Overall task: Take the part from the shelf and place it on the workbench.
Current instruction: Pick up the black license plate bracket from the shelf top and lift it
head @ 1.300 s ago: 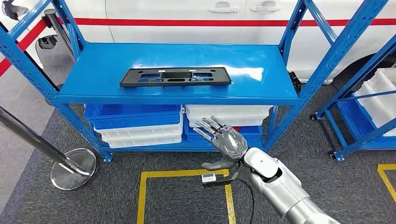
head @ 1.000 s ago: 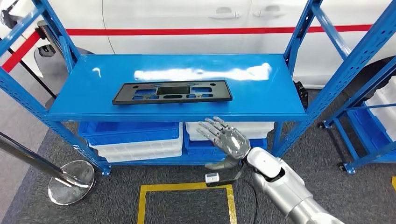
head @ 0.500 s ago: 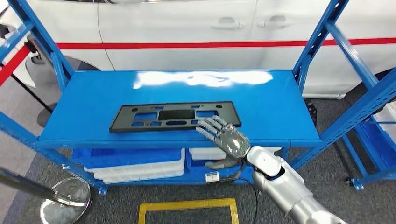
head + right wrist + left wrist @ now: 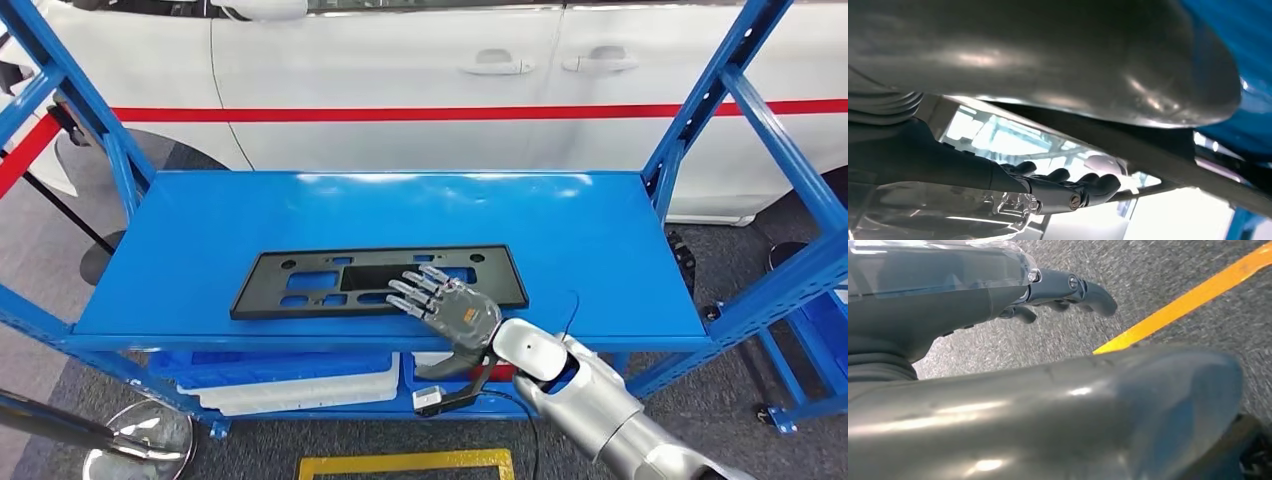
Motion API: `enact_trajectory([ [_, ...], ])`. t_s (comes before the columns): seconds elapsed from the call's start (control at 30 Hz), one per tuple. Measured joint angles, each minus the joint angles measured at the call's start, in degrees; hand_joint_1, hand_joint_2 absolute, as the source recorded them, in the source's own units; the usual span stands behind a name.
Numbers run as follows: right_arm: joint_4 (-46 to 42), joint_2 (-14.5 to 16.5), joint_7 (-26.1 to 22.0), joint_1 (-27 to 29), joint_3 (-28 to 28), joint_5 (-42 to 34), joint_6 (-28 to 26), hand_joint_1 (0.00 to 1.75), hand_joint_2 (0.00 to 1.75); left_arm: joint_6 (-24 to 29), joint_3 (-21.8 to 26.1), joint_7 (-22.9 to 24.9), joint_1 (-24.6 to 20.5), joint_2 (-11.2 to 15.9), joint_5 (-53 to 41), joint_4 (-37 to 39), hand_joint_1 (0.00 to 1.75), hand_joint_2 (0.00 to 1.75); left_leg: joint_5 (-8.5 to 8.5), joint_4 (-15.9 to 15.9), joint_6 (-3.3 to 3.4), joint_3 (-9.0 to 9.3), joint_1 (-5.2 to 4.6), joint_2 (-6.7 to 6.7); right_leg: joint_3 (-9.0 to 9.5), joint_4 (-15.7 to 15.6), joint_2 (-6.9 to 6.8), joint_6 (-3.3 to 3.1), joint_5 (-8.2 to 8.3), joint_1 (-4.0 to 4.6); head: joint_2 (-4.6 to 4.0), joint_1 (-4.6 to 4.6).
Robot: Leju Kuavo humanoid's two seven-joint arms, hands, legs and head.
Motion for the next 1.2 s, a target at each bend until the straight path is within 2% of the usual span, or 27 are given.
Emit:
enact_trajectory([
  [0.07, 0.0, 1.2, 1.4, -1.1, 1.9, 0.4, 0.6, 0.00, 0.00, 0.0, 0.0, 0.0, -0.2, 0.0, 0.0, 0.0, 0.00, 0.00, -2.29, 3.2, -0.65, -1.42, 0.19, 0.18, 0.63, -0.3, -0.10, -0.41, -0.03, -0.35, 0.00, -0.02],
  [0.13, 0.4, 2.0, 2.8, -1.9, 3.7, 0.9, 1.4, 0.00, 0.00, 0.0, 0.0, 0.0, -0.3, 0.0, 0.0, 0.0, 0.00, 0.00, -5.81, 10.1, -1.35, -5.00, 0.69, 0.36, 0.72, -0.3, -0.23, -0.62, -0.20, -0.37, 0.00, -0.03],
  [0.17, 0.9, 2.5, 3.6, -2.2, 4.6, 1.2, 1.9, 0.00, 0.00, 0.0, 0.0, 0.1, -0.3, 0.0, 0.0, 0.0, 0.00, 0.00, -6.92, 13.1, -1.72, -6.79, 0.97, 0.44, 0.71, -0.3, -0.29, -0.63, -0.27, -0.37, 0.00, -0.03],
  [0.2, 1.5, 3.1, 4.4, -2.4, 5.5, 1.5, 2.4, 0.00, 0.00, 0.0, 0.0, 0.1, -0.2, 0.0, -0.1, 0.0, 0.00, 0.00, -7.10, 14.6, -2.04, -7.88, 1.23, 0.52, 0.71, -0.3, -0.32, -0.61, -0.33, -0.38, 0.00, -0.03],
  [0.23, 2.3, 3.8, 5.0, -2.6, 6.2, 1.6, 2.7, 0.00, 0.00, 0.0, 0.0, 0.3, -0.2, 0.0, -0.1, 0.0, 0.00, 0.00, -6.06, 13.8, -2.31, -7.87, 1.44, 0.58, 0.75, -0.2, -0.31, -0.55, -0.40, -0.42, 0.00, -0.03],
  [0.3, 4.4, 5.4, 5.6, -3.2, 7.6, 1.2, 2.8, 0.00, 0.00, 0.0, 0.0, 0.6, -0.3, 0.0, -0.2, 0.0, 0.00, 0.00, -1.57, 6.6, -2.58, -5.14, 1.75, 0.66, 0.89, -0.1, -0.28, -0.30, -0.56, -0.56, 0.00, -0.03],
  [0.33, 5.7, 6.4, 5.8, -3.8, 8.0, 0.6, 2.8, 0.00, 0.00, 0.0, -0.1, 0.8, -0.3, 0.0, -0.2, 0.0, 0.00, 0.00, -0.03, 2.8, -2.49, -3.68, 1.75, 0.69, 0.92, 0.0, -0.25, -0.07, -0.60, -0.59, 0.00, -0.03],
  [0.37, 7.1, 7.3, 6.0, -4.6, 8.4, -0.2, 2.7, 0.00, 0.00, 0.0, -0.1, 0.9, -0.4, 0.0, -0.3, 0.0, 0.00, 0.00, 0.80, 0.1, -2.19, -2.67, 1.65, 0.72, 0.86, 0.1, -0.22, 0.23, -0.61, -0.58, 0.00, -0.03],
  [0.43, 9.9, 9.3, 6.2, -6.2, 8.9, -2.1, 2.8, 0.00, 0.00, 0.0, -0.2, 1.2, -0.4, 0.0, -0.5, 0.0, 0.00, 0.00, 1.02, -1.2, -1.27, -2.27, 1.34, 0.70, 0.72, 0.2, -0.18, 0.91, -0.56, -0.51, 0.00, -0.02],
  [0.5, 12.2, 11.3, 6.3, -7.8, 9.0, -3.7, 2.8, 0.00, 0.87, 0.0, -0.4, 1.3, -0.3, -0.1, -0.6, 0.0, 0.00, 0.00, 2.02, -1.4, -0.38, -2.10, 1.43, 0.69, 0.64, 0.3, -0.19, 1.60, -0.76, -0.48, 0.00, -0.02],
  [0.57, 14.0, 13.0, 7.0, -9.5, 9.0, -4.6, 3.1, 0.00, 1.75, 0.0, -0.5, 1.4, -0.4, -0.2, -0.7, 0.0, 0.00, 0.00, 2.51, -1.8, 0.30, -2.02, 1.63, 0.77, -0.64, 3.2, -0.29, 2.05, -2.76, -0.54, 0.00, -0.02],
  [0.63, 15.9, 14.4, 8.1, -11.0, 9.0, -4.9, 3.9, 0.00, 1.75, 0.1, -0.7, 1.5, -0.4, -0.3, -0.7, 0.0, 0.00, 0.00, 2.63, -1.9, 0.60, -2.11, 1.56, 0.83, -4.01, 10.5, -0.39, 2.27, -6.56, -0.66, 0.00, -0.02],
  [0.67, 17.0, 15.0, 8.8, -11.5, 8.8, -5.2, 4.2, 0.00, 1.75, 0.3, -0.8, 1.6, -0.4, -0.3, -0.7, 0.0, 0.00, 0.00, 2.63, -1.9, 0.64, -2.14, 1.50, 0.81, -5.77, 14.3, -0.39, 2.34, -7.96, -0.68, 0.00, -0.02],
  [0.7, 18.3, 15.6, 9.6, -12.0, 8.5, -5.7, 4.3, 0.00, 1.75, 0.5, -0.9, 1.6, -0.4, -0.3, -0.7, 0.0, 0.00, 0.00, 2.62, -1.9, 0.67, -2.16, 1.46, 0.79, -6.92, 16.6, -0.40, 2.36, -8.44, -0.69, 0.00, -0.02],
  [0.73, 19.6, 16.3, 10.4, -12.5, 8.0, -6.3, 4.2, 0.00, 1.75, 0.7, -1.0, 1.7, -0.4, -0.3, -0.7, 0.0, 0.00, 0.00, 2.60, -1.8, 0.65, -2.17, 1.42, 0.75, -6.97, 16.7, -0.40, 2.30, -7.75, -0.69, 0.00, -0.02],
  [0.77, 21.0, 16.9, 11.0, -13.1, 7.4, -6.9, 4.1, 0.00, 1.75, 0.8, -1.0, 1.8, -0.4, -0.4, -0.7, 0.0, 0.00, 0.00, 2.55, -1.7, 0.59, -2.13, 1.39, 0.70, -5.92, 14.4, -0.40, 2.15, -6.12, -0.68, 0.00, -0.02],
  [0.83, 23.4, 18.1, 11.8, -14.7, 6.0, -8.1, 3.8, 0.00, 1.75, 1.0, -1.0, 1.9, -0.4, -0.6, -0.7, 0.0, 0.00, 0.00, 2.33, -1.5, 0.29, -2.09, 1.23, 0.65, -1.91, 6.4, -0.40, 1.61, -2.39, -0.53, 0.00, -0.02],
  [0.87, 24.4, 18.6, 12.1, -15.5, 5.4, -8.4, 3.8, 0.00, 1.75, 1.0, -1.1, 1.9, -0.5, -0.7, -0.6, 0.0, 0.00, 0.00, 2.22, -1.4, 0.06, -2.15, 1.12, 0.64, -0.38, 3.2, -0.41, 1.36, -1.37, -0.42, 0.00, -0.02],
  [0.9, 25.4, 19.0, 12.4, -16.2, 4.8, -8.6, 3.7, 0.00, 1.75, 1.1, -1.1, 1.9, -0.5, -0.8, -0.6, 0.0, 0.00, 0.00, 2.12, -1.3, -0.18, -2.23, 1.03, 0.64, 0.49, 1.3, -0.41, 1.17, -1.00, -0.29, 0.00, -0.03],
  [1.0, 28.0, 19.9, 13.8, -17.6, 3.7, -7.7, 3.4, 0.00, 1.75, 1.3, -1.1, 2.0, -0.5, -0.9, -0.5, 0.0, 0.00, 0.00, 1.91, -1.3, -1.06, -2.26, 1.04, 0.65, 0.80, 0.3, -0.41, 0.51, -1.04, -0.29, 0.00, -0.02],
  [1.07, 29.8, 20.5, 15.0, -18.5, 3.4, -6.0, 3.1, 0.00, 1.75, 1.5, -1.1, 2.1, -0.4, -0.9, -0.5, 0.0, 0.00, 0.00, 0.39, 0.9, -1.73, -3.12, 1.14, 0.67, 1.13, -0.2, -0.50, -0.11, -0.86, -0.61, 0.00, -0.03],
  [1.1, 30.8, 20.8, 15.8, -18.9, 3.4, -5.0, 2.9, 0.00, 1.75, 1.6, -1.1, 2.1, -0.4, -0.9, -0.5, 0.0, 0.00, 0.00, -1.10, 3.6, -2.03, -4.39, 1.27, 0.68, 1.25, -0.4, -0.57, -0.31, -0.82, -0.69, 0.00, -0.03],
  [1.17, 33.0, 21.1, 17.4, -19.2, 3.4, -2.7, 2.7, 0.00, 1.75, 1.6, -1.1, 2.1, -0.3, -1.0, -0.4, 0.0, 0.00, 0.00, -4.39, 11.3, -2.58, -8.22, 1.46, 0.70, 1.27, -0.4, -0.62, -0.51, -0.88, -0.64, 0.00, -0.03],
  [1.2, 34.1, 21.2, 18.4, -19.2, 3.4, -1.5, 2.7, 0.00, 1.75, 1.7, -1.1, 2.1, -0.3, -0.9, -0.4, 0.0, 0.00, 0.00, -5.10, 14.2, -2.77, -9.76, 1.52, 0.70, 1.27, -0.3, -0.65, -0.53, -0.91, -0.62, 0.00, -0.03],
])
